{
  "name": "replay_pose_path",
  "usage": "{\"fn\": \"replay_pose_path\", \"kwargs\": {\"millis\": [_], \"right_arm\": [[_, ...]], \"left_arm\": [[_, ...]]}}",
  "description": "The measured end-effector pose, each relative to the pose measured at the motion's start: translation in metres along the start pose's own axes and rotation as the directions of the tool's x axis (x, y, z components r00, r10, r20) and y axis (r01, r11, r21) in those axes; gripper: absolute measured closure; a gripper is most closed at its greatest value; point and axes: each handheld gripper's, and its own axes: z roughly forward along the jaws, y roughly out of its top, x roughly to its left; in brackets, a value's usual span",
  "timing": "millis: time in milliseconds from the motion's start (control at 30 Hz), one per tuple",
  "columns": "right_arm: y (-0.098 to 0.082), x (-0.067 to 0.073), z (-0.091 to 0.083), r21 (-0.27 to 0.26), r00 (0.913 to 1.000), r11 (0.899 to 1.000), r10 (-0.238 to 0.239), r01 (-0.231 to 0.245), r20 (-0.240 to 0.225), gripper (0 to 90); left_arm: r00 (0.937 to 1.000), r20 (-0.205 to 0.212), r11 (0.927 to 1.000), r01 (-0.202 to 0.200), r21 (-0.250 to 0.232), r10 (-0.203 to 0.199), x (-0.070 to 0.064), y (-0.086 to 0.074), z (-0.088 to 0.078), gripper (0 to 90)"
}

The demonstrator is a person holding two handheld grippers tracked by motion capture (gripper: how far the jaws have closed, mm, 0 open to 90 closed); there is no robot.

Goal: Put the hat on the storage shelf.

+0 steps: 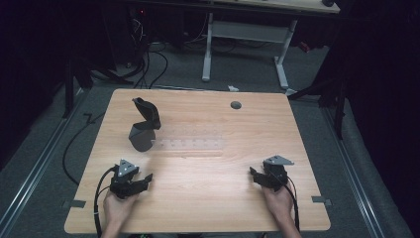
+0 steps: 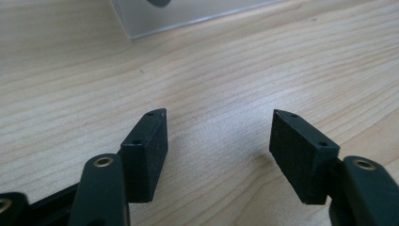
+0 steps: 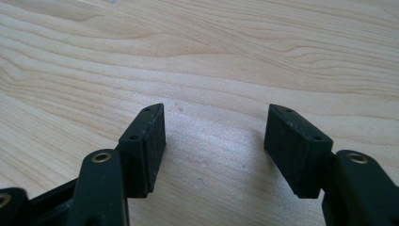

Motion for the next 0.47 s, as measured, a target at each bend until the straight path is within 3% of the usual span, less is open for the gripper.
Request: {"fn": "replay_pose_path", "kwargs": {"millis": [100, 200, 467], "right_arm": [[0.0, 0.0001, 0.0, 0.0, 1.0, 1.0, 0.0, 0.0, 0.0, 39.1], [0.0, 0.0, 0.0, 0.0, 1.0, 1.0, -0.001, 0.001, 0.001, 39.0], [-0.0001, 0.0005, -0.0001, 0.001, 1.0, 1.0, 0.001, -0.001, 0.0, 39.0]], "left_arm": [[0.9998, 0.001, 0.9998, -0.018, 0.008, 0.018, -0.0016, -0.0011, 0.0017, 34.8], [0.9977, -0.005, 0.9975, -0.068, 0.019, 0.068, -0.0051, -0.0053, 0.003, 28.6], [0.9981, -0.006, 0.9979, -0.061, 0.021, 0.061, -0.0058, -0.0054, 0.0034, 26.0]]}}
